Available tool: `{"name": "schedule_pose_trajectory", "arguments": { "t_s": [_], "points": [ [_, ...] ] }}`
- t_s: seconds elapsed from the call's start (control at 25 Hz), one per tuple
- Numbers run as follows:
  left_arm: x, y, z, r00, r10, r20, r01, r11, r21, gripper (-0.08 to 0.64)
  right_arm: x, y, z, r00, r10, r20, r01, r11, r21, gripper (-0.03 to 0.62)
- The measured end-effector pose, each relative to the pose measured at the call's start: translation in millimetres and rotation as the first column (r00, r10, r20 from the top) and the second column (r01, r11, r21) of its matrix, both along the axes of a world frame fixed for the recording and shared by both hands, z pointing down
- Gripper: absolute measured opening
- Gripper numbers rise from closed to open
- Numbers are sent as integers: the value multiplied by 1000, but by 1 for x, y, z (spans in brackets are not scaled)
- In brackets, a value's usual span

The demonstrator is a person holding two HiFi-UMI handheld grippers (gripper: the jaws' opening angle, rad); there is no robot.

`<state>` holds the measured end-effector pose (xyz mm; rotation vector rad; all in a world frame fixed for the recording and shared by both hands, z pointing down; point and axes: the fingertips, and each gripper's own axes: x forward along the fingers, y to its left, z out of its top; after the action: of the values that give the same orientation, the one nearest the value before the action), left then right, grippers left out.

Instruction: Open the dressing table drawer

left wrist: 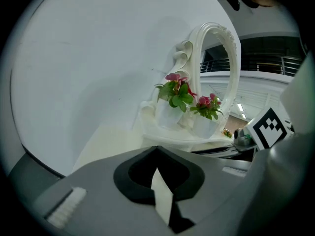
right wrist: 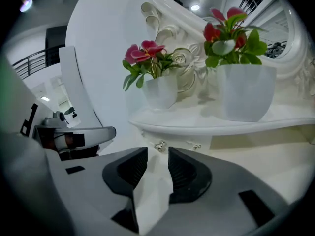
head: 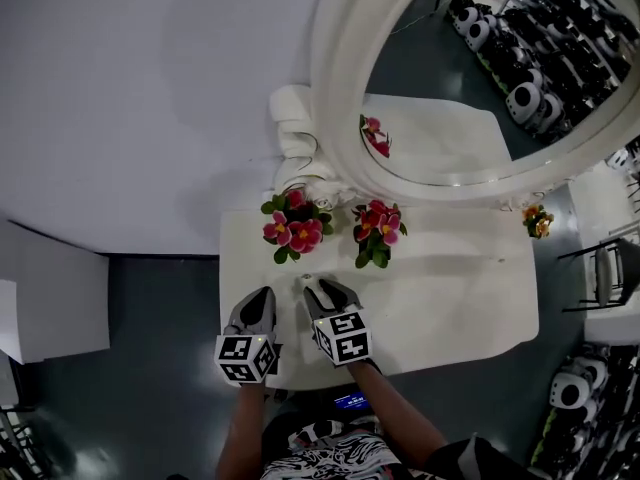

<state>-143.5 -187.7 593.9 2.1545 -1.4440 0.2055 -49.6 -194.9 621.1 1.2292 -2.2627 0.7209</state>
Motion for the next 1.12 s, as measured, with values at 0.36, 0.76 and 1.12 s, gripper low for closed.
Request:
{"name": "schedule_pose_trajectory", "arguments": {
  "t_s": [0.36, 0.76, 1.12],
  "points": [
    [0, 5, 24, 1000, -24, -8, 23, 998, -54, 2, -14, -20, 20, 998, -48, -31, 48, 999, 3, 126],
    [-7, 0, 19, 999, -52, -7, 52, 998, -45, 2, -17, -11, 20, 995, -92, -50, 92, 996, 2, 91],
    [-16, 10, 19, 997, -82, -10, 82, 996, -43, 2, -16, 17, 22, 992, -106, -62, 106, 994, -13, 91]
  ]
}}
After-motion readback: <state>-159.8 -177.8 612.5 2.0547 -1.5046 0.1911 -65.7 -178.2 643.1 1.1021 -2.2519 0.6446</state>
